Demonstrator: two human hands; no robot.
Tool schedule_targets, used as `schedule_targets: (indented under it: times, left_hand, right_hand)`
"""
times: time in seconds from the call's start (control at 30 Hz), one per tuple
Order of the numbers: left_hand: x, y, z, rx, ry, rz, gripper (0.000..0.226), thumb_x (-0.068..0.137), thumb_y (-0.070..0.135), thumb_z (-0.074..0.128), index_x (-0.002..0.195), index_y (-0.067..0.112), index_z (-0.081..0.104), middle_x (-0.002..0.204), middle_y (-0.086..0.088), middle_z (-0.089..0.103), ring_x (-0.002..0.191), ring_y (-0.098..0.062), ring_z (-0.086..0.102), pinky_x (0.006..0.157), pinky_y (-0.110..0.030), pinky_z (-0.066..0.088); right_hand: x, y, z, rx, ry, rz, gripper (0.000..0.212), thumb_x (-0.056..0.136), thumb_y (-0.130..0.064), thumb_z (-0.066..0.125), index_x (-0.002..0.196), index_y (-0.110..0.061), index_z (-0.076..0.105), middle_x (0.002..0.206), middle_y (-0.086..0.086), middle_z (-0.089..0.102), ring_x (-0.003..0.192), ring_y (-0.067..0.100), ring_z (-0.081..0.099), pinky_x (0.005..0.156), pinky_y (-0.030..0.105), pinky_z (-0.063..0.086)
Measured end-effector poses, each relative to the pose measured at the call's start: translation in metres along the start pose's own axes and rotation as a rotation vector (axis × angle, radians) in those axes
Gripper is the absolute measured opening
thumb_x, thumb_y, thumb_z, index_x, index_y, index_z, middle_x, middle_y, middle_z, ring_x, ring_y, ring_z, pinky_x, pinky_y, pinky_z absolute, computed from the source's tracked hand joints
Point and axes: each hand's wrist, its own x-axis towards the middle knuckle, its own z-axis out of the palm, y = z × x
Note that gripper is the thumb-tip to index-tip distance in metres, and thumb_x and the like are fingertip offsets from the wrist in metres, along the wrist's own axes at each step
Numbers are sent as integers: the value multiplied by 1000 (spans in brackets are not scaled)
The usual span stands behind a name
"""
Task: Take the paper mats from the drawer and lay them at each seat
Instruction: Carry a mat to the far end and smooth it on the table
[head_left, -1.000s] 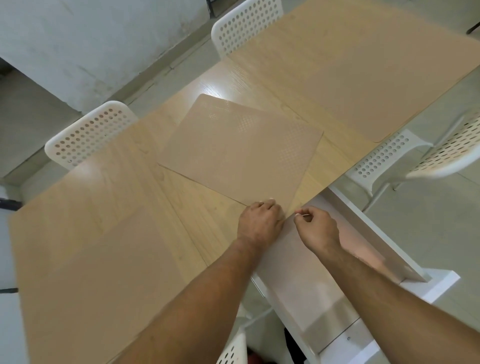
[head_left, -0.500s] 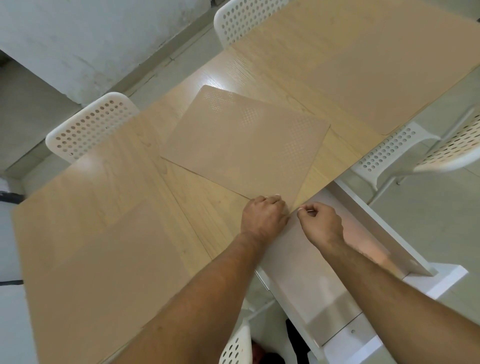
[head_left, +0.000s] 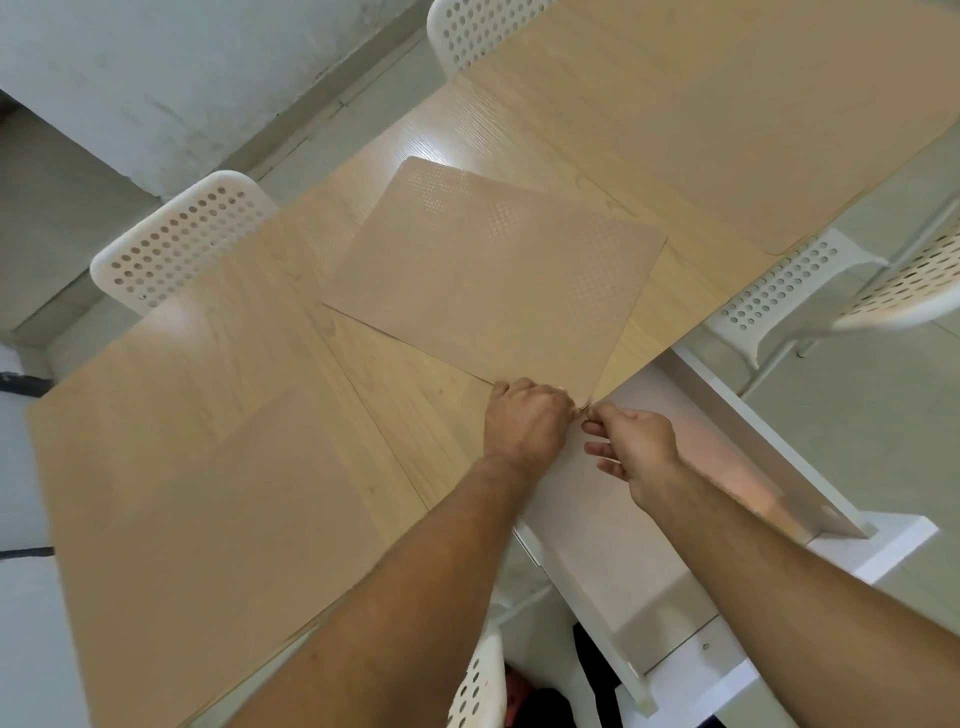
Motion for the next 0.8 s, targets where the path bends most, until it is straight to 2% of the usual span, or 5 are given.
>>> schedule_targets:
  times: [0.23, 0.33, 0.47, 0.67, 0.8]
  left_hand:
    - [10, -19, -2, -498, -116, -135, 27, 83, 45, 53, 82, 27, 73, 84, 11, 69, 84, -20, 62, 78, -41, 51]
    - [5, -6, -15, -540, 68, -161, 18, 91, 28, 56, 90, 17, 71, 94, 2, 69, 89, -20, 62, 77, -40, 51]
    - [-18, 9, -18, -372, 231, 71, 21, 93, 26, 48, 97, 15, 66, 107, -1, 68, 99, -25, 64, 76, -43, 51]
    - [-50, 9, -12, -285, 116, 145, 23, 100, 34, 45, 113, 21, 59, 139, 2, 54, 135, -20, 44, 95, -46, 46]
    - [-44, -5, -20, -478, 78, -100, 52, 95, 59, 41, 130, 22, 54, 150, -3, 42, 144, -17, 31, 115, -40, 31]
  right_hand:
    - [-10, -10, 8, 21, -30, -54, 34, 90, -43, 63, 92, -11, 74, 87, 4, 76, 66, 18, 67, 59, 30, 53]
    - [-11, -17, 7, 79, -86, -14, 38, 92, -44, 60, 101, -8, 72, 93, 8, 77, 80, 24, 74, 64, 31, 58]
    - [-4, -46, 9, 315, -220, 62, 41, 92, -47, 64, 105, -9, 67, 96, 10, 75, 88, 26, 72, 82, 41, 60]
    - [10, -70, 14, 266, -177, -2, 13, 95, -3, 55, 102, -3, 66, 95, 15, 71, 76, 28, 71, 69, 43, 60]
    - [6, -65, 20, 292, -129, -119, 27, 97, 2, 50, 112, -14, 65, 99, 5, 72, 85, 23, 69, 73, 42, 59]
